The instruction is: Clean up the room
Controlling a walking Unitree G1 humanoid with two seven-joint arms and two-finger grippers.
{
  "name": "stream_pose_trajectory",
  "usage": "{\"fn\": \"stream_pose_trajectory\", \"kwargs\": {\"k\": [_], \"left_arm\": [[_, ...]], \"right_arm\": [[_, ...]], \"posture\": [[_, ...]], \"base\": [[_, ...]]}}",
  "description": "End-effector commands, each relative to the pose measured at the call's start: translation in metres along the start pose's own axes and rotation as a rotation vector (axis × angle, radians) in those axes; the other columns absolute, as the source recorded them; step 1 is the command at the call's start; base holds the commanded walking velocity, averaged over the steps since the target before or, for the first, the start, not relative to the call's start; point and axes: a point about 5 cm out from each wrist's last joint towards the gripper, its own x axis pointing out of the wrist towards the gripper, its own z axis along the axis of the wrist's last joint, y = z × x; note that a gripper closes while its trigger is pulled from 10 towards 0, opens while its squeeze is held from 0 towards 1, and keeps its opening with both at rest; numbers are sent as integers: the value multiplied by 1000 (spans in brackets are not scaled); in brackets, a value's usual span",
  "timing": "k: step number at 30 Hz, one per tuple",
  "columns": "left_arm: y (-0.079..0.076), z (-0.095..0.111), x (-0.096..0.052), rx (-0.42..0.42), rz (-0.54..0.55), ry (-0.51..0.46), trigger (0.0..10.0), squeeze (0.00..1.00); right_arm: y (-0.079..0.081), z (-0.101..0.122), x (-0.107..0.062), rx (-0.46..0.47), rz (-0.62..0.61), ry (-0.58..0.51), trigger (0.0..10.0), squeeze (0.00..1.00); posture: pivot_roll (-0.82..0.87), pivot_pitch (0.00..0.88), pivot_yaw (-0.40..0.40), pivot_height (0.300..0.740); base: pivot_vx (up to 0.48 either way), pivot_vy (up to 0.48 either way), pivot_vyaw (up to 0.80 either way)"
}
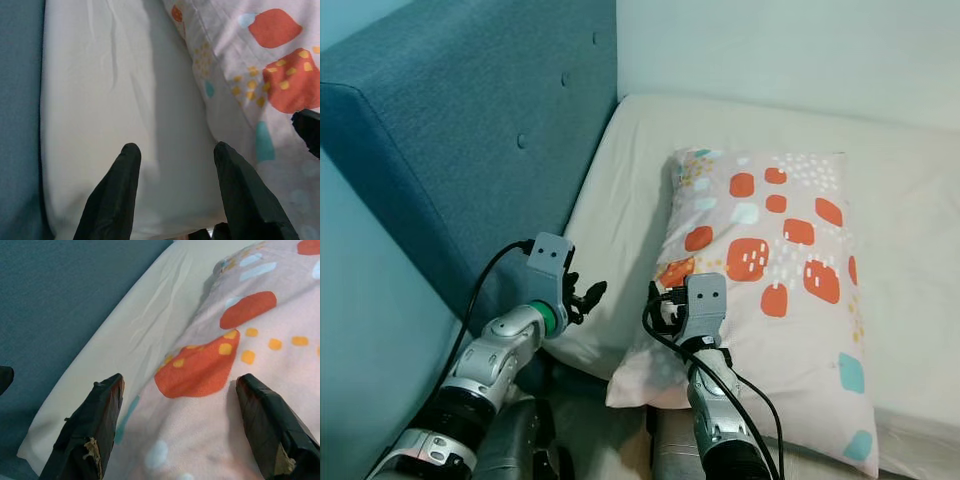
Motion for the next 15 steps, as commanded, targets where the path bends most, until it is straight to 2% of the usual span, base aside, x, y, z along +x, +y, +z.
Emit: {"fn": "stream_pose_trajectory", "kwargs": {"k": [1, 2, 3, 5, 6, 10, 11, 15], "left_arm": [[-1, 0, 1, -3, -8, 13, 10000, 380], [-1, 0, 1, -3, -8, 13, 10000, 380], [-2, 1, 1, -3, -13, 12, 10000, 314], [-2, 1, 1, -4, -16, 13, 10000, 314], [-2, 1, 1, -5, -18, 14, 10000, 0], [-4, 0, 1, -28, -34, 25, 10000, 0], [-6, -2, 1, -57, -57, 44, 10000, 0], [-10, -4, 0, -75, -96, 76, 10000, 0]], "right_arm": [[-1, -1, -2, 6, -15, -7, 10000, 0], [-1, -1, -2, 6, -15, -7, 10000, 0], [-2, 0, -2, 5, -16, -7, 10000, 0], [-2, 0, -2, 4, -16, -8, 10000, 0], [-2, 0, -2, 4, -16, -8, 10000, 0], [-2, 0, -2, -1, -17, -9, 10000, 0], [-2, 2, -2, -30, -16, -16, 10000, 0], [-6, 5, -3, -87, -42, -34, 10000, 0]], "posture": [[-49, 28, 78, 625], [-49, 28, 78, 625], [-50, 28, 77, 625], [-50, 28, 77, 625], [-49, 29, 77, 625], [-49, 29, 77, 625], [-52, 32, 79, 625], [-54, 39, 81, 625]], "base": [[0, 0, 0], [0, 0, 0], [0, 0, 0], [0, 0, 0], [0, 0, 0], [0, 0, 0], [0, 0, 0], [0, 0, 0]]}}
